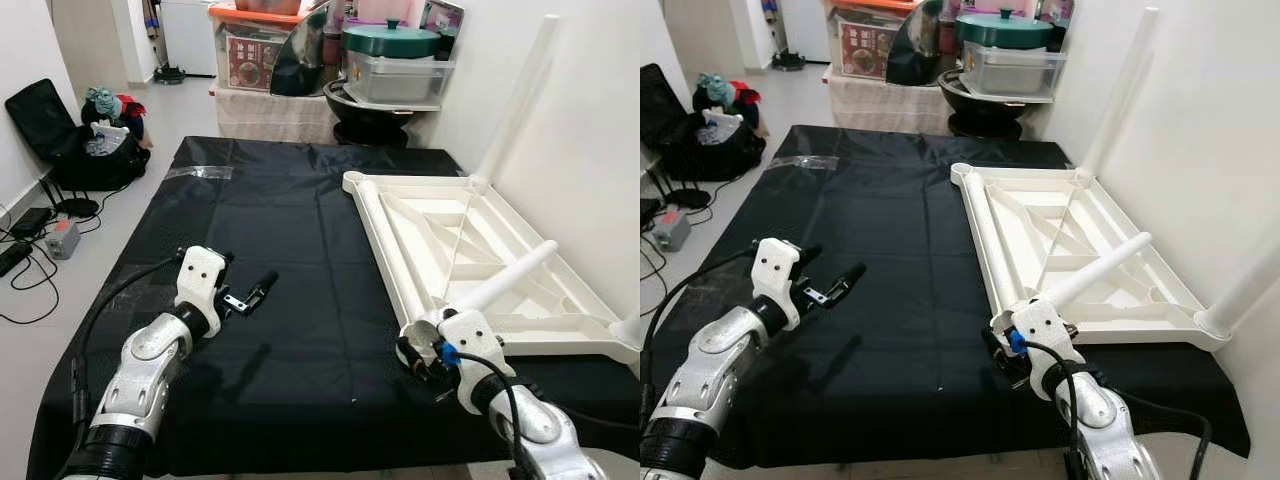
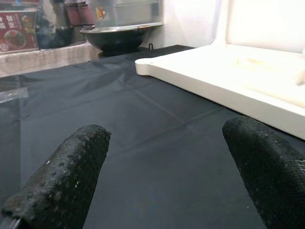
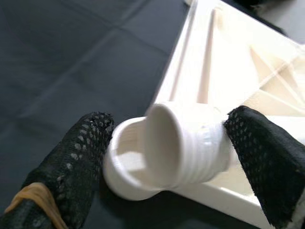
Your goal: Building children table
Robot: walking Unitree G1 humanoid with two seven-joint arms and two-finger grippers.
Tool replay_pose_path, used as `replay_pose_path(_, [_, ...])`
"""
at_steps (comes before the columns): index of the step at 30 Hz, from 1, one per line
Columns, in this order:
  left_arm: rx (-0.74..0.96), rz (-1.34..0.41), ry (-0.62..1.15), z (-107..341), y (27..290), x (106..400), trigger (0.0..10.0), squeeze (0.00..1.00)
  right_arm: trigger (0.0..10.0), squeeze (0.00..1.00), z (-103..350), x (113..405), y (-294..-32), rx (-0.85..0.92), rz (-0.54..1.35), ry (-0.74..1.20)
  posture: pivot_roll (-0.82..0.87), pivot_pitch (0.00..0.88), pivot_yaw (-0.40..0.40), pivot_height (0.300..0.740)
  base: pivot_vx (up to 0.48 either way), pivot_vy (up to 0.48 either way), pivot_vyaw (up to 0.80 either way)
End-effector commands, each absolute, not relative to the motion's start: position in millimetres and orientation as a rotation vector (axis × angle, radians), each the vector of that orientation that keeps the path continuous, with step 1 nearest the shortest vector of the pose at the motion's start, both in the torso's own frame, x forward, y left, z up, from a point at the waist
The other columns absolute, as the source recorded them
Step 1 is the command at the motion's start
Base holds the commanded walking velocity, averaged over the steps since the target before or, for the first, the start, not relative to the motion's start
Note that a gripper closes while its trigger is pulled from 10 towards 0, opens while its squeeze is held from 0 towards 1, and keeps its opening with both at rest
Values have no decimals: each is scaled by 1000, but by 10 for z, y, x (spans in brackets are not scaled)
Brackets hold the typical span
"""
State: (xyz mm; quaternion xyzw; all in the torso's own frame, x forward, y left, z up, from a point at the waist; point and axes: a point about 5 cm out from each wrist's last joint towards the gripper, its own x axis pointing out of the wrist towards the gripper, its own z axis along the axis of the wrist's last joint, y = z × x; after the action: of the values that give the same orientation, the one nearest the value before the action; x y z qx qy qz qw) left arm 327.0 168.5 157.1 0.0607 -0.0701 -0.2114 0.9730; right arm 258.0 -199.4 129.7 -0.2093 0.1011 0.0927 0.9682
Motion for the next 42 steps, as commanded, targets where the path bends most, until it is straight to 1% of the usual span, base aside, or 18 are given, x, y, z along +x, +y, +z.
replay_pose_path(1, [133, -429, -140, 1566, 1701, 3278, 10000, 0, 10000, 0, 1301, 2601, -2092, -426, 114, 216, 23, 0, -75, 740, 0, 0, 0])
replay_pose_path(5, [133, -426, -139, 1556, 1704, 3270, 10000, 0, 10000, 0, 1336, 2620, -2125, -418, 67, 203, 22, 0, -74, 740, 0, 0, 0])
replay_pose_path(17, [132, -427, -139, 1559, 1694, 3277, 10000, 0, 10000, 0, 1272, 2587, -2092, -428, 76, 242, 20, 0, -73, 740, 0, 0, 0])
replay_pose_path(25, [132, -427, -139, 1555, 1682, 3283, 10000, 0, 10000, 0, 1178, 2573, -2104, -470, 58, 299, 16, 0, -75, 740, 0, 0, 0])
replay_pose_path(27, [132, -424, -137, 1546, 1684, 3275, 10000, 0, 10000, 0, 1112, 2571, -2137, -490, 21, 334, 16, 0, -78, 740, 0, 0, 0])
replay_pose_path(30, [131, -421, -137, 1542, 1686, 3269, 10000, 0, 10000, 0, 1127, 2613, -2221, -458, -87, 305, 16, 0, -82, 740, 0, 0, 0])
replay_pose_path(31, [131, -421, -137, 1542, 1686, 3269, 10000, 0, 10000, 0, 1127, 2613, -2221, -458, -87, 305, 16, 0, -82, 740, 0, 0, 0])
replay_pose_path(32, [131, -420, -137, 1541, 1685, 3267, 10000, 0, 10000, 0, 1144, 2632, -2269, -439, -144, 284, 17, 0, -83, 740, 0, 0, 0])
replay_pose_path(33, [131, -420, -137, 1541, 1685, 3267, 10000, 0, 10000, 0, 1144, 2632, -2269, -439, -144, 284, 17, 0, -83, 740, 0, 0, 0])
replay_pose_path(34, [131, -418, -137, 1541, 1684, 3265, 10000, 0, 10000, 0, 1157, 2650, -2348, -395, -224, 263, 22, 0, -86, 740, 0, 0, 0])
replay_pose_path(36, [131, -418, -137, 1541, 1684, 3265, 10000, 0, 10000, 0, 1157, 2650, -2348, -395, -224, 263, 22, 0, -86, 740, 0, 0, 0])
replay_pose_path(38, [131, -413, -136, 1538, 1691, 3264, 10000, 0, 9294, 0, 1188, 2659, -2511, -294, -379, 216, 21, 0, -88, 740, 0, 0, 0])
replay_pose_path(39, [131, -413, -136, 1538, 1691, 3264, 10000, 0, 9294, 0, 1188, 2659, -2511, -294, -379, 216, 21, 0, -88, 740, 0, 0, 0])
replay_pose_path(40, [131, -411, -135, 1536, 1694, 3263, 10000, 0, 8353, 0, 1198, 2654, -2564, -254, -433, 194, 22, 0, -88, 740, 0, 0, 0])
replay_pose_path(41, [131, -411, -135, 1536, 1694, 3263, 10000, 0, 8353, 0, 1198, 2654, -2564, -254, -433, 194, 22, 0, -88, 740, 0, 0, 0])
replay_pose_path(42, [130, -408, -134, 1533, 1697, 3261, 10000, 0, 4431, 0, 1195, 2638, -2590, -215, -486, 178, 22, 0, -89, 740, 0, 0, 0])
